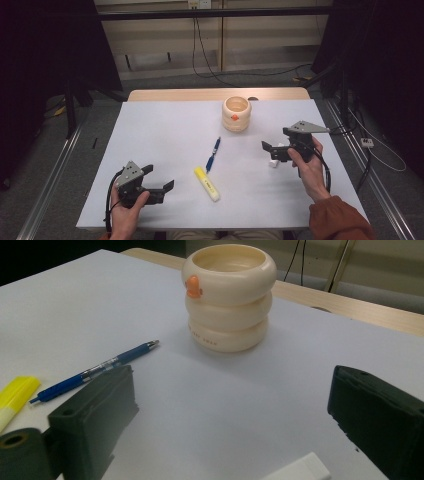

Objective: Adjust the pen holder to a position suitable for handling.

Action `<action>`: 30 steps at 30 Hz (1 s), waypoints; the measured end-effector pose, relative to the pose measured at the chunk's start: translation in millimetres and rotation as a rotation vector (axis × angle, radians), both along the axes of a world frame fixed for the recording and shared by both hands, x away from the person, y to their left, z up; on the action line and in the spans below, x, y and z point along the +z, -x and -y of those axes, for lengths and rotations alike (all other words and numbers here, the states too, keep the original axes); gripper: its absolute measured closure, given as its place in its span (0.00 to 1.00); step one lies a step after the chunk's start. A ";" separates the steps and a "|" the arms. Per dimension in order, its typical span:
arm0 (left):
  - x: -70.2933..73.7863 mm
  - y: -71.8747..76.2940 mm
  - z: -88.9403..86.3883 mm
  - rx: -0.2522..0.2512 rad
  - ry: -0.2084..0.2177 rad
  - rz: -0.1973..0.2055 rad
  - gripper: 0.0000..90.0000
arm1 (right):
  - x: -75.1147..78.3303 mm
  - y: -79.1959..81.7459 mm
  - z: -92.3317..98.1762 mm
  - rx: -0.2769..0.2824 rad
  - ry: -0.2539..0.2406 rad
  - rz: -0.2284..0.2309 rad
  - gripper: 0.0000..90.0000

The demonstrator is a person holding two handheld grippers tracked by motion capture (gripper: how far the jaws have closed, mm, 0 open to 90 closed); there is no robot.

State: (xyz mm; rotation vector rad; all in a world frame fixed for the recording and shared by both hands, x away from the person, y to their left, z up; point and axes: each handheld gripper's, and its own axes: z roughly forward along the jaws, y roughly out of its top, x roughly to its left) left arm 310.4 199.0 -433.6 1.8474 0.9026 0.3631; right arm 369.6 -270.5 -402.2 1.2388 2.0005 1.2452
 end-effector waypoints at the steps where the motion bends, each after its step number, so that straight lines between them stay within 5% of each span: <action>1: 0.1 0.0 -0.3 -0.001 0.000 0.000 0.06 | -0.1 -3.1 -0.9 -0.003 -0.003 -0.004 0.07; 8: -0.2 -0.2 -0.9 -0.002 0.000 0.000 0.06 | 7.1 -26.6 -6.6 0.061 -0.017 -0.052 0.07; 13: -0.1 -0.3 0.1 -0.003 0.000 0.000 0.06 | 9.2 -45.6 -14.5 0.057 -0.017 -0.066 0.12; 16: -0.5 -0.4 -0.5 -0.007 -0.002 -0.002 0.06 | 12.1 -60.5 -22.1 0.043 0.025 -0.046 0.12; 21: 0.1 0.0 -1.7 -0.006 0.005 -0.002 0.06 | 19.1 -90.6 -32.0 0.092 0.007 -0.009 0.14; 30: -0.8 -0.5 -1.5 -0.008 0.012 -0.011 0.06 | 31.5 -138.9 -34.0 0.032 -0.004 0.000 0.31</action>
